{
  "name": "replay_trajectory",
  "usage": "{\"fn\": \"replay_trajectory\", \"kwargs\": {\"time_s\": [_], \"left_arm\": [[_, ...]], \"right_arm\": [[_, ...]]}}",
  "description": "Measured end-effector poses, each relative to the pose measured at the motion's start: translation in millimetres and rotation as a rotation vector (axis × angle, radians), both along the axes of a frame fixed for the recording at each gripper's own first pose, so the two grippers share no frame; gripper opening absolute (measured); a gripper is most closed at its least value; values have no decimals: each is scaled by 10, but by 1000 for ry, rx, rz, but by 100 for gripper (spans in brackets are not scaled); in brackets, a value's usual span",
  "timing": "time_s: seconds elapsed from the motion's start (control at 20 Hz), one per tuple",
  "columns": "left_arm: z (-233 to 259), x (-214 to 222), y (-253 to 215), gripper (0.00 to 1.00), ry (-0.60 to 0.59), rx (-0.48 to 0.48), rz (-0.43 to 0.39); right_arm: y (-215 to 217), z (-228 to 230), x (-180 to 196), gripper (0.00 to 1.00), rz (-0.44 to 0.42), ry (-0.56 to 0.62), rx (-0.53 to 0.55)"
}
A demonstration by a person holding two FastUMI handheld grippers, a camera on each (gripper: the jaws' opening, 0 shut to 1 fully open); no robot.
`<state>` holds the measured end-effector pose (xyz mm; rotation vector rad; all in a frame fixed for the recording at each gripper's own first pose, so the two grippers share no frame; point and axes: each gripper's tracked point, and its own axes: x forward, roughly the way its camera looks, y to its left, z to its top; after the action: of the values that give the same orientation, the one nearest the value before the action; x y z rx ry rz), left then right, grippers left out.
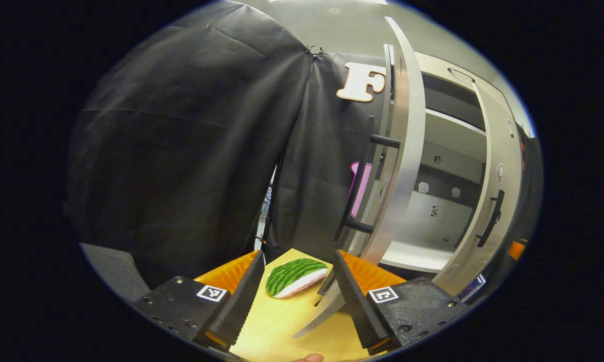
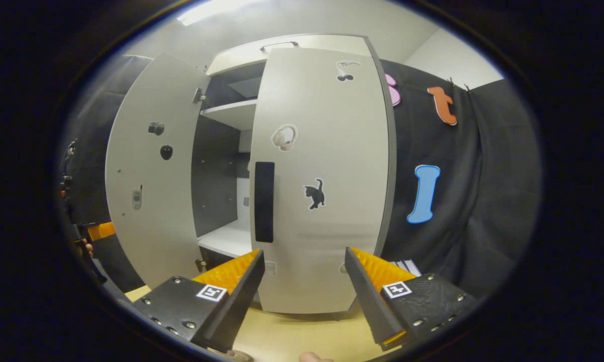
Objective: Grasp the bottle in the cabinet with the left hand and place it on the coaster, then close the right door with the right hand and the left door with the left hand.
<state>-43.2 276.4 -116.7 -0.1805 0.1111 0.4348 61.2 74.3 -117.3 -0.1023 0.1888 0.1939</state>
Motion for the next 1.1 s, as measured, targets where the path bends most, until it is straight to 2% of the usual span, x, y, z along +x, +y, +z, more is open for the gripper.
{"fn": "replay_trajectory", "kwargs": {"time_s": [0.4,0.85,1.1], "left_arm": [[-20,88,-388,87,-3,-3,-120],[-78,286,-866,87,12,22,-271],[-159,475,-1327,87,34,18,-400]], "right_arm": [[-72,-17,-53,97,2,2,-10],[-238,-46,-136,97,-39,8,-17],[-316,-71,-177,97,-61,10,-24]]}}
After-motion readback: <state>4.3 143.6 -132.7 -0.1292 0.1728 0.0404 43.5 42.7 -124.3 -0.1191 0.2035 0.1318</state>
